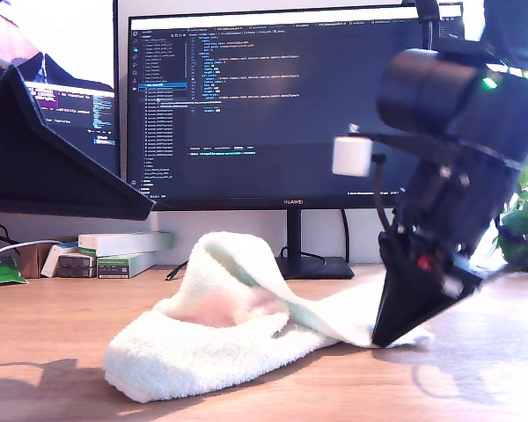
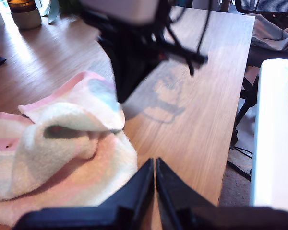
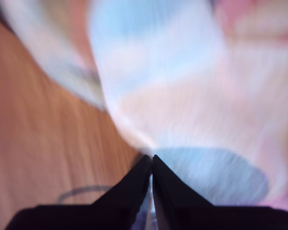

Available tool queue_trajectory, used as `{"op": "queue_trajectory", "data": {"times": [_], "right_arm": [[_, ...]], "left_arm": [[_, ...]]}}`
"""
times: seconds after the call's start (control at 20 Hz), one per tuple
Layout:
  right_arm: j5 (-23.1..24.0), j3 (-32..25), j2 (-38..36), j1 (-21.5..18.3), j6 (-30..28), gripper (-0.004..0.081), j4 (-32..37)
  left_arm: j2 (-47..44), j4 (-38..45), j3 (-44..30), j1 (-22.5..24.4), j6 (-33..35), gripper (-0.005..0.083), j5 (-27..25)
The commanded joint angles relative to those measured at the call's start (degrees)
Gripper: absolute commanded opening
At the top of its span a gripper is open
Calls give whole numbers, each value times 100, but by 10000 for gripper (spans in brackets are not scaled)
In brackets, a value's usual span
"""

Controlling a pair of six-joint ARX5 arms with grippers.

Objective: Fold the tea towel to a neat square and place it to the right

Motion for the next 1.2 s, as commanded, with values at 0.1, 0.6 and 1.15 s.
{"op": "queue_trajectory", "data": {"times": [0.1, 0.6, 1.15], "right_arm": [[15, 479, 20, 181, 164, -10, -415], [-162, 1467, 20, 708, 787, -10, -597], [-157, 1698, 20, 1180, 1023, -10, -697]], "left_arm": [[-9, 20, 13, -11, -33, -19, 28], [-9, 223, 13, -127, -136, -10, 251], [262, 1169, 17, -125, -310, 360, -957]]}}
